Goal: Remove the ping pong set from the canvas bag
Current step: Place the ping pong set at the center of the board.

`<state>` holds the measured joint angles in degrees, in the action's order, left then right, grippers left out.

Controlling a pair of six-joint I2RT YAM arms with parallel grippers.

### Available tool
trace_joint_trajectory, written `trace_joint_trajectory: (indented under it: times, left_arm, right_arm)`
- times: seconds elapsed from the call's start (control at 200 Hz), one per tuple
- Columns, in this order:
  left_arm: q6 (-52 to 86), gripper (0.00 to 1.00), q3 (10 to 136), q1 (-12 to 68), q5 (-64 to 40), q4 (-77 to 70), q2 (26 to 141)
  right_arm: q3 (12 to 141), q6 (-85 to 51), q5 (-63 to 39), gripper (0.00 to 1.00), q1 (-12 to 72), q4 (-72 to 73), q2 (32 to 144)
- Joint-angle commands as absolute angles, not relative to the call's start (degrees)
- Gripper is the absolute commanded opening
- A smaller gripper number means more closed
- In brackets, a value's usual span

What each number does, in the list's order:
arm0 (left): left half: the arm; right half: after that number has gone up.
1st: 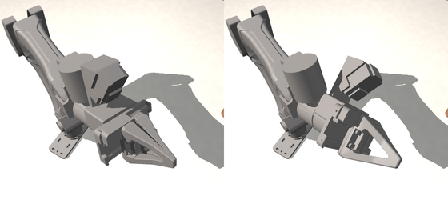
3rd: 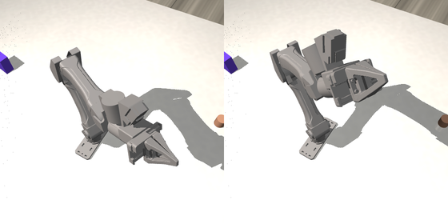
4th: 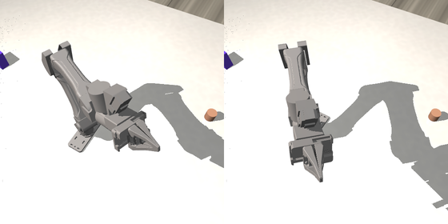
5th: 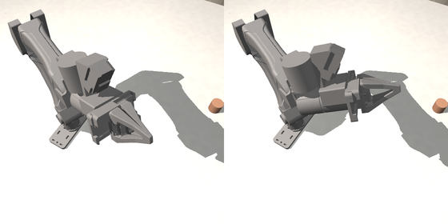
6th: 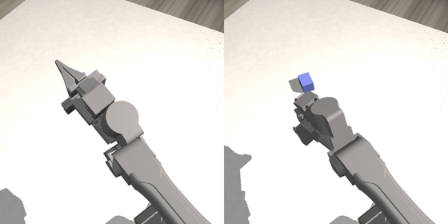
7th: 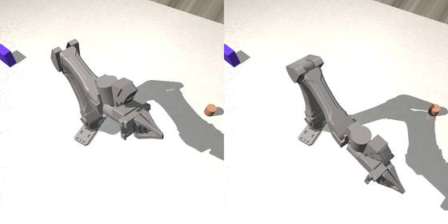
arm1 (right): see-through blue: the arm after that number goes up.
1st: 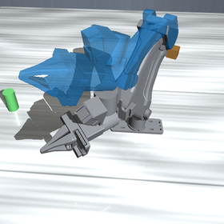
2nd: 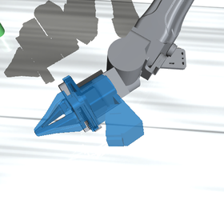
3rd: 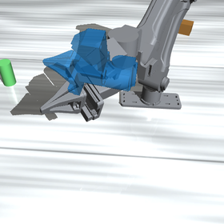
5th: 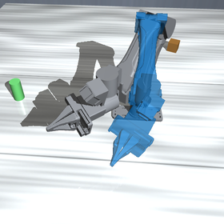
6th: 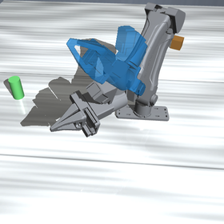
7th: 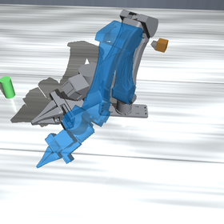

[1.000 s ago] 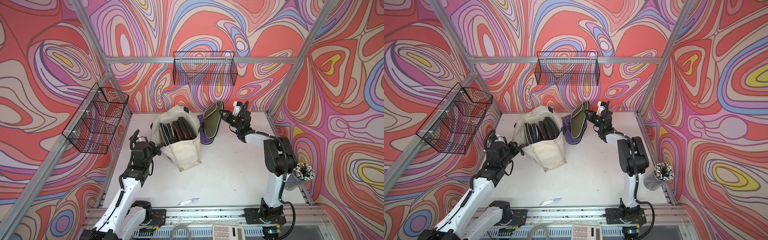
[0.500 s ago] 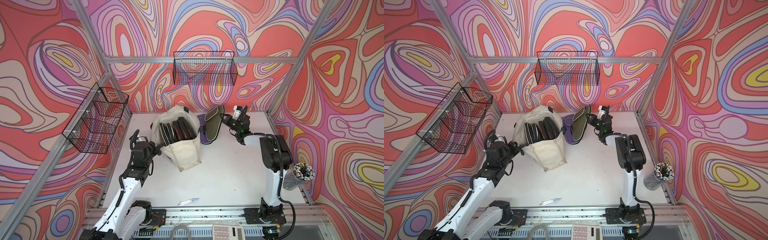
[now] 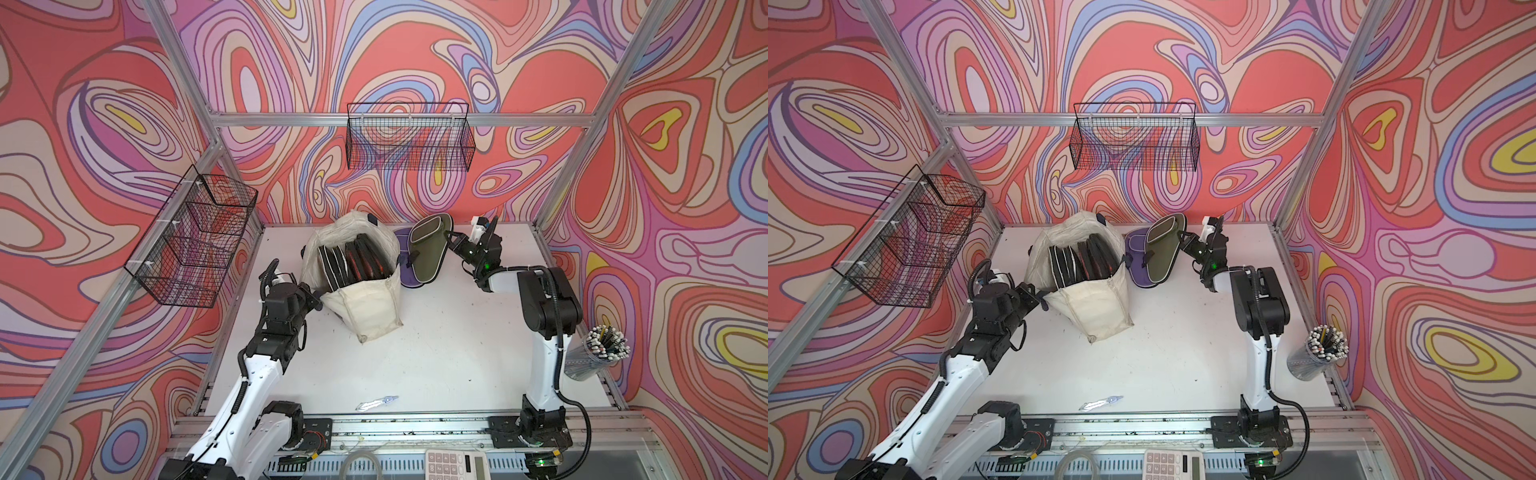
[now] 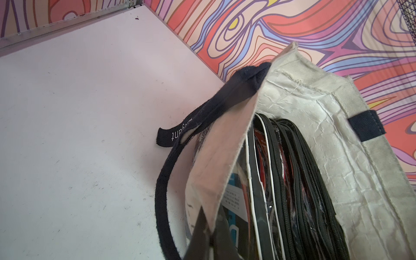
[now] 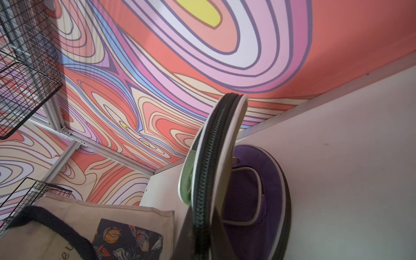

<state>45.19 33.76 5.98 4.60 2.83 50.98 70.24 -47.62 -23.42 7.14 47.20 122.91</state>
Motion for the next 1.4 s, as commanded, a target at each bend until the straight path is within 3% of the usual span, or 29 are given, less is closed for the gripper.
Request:
trace_joint_trajectory:
  times: [0.0,1.257,1.397]
  left_arm:
    - [44.56,0.0,34.42,5.19,7.56,1.01,50.54]
    - [45.44,0.0,32.39,5.24,7.64,1.03,48.58]
    - [45.26,0.0,32.74,5.19,7.56,1.3,48.44]
  right_arm:
    - [69.18,-46.85,-21.77,0.0,6.54,47.42,124.68]
    - [72.25,-40.86,-7.3,0.0,5.98,23.48,126.91]
    - [72.77,-40.59,-7.04,0.18,5.98,22.59,127.26]
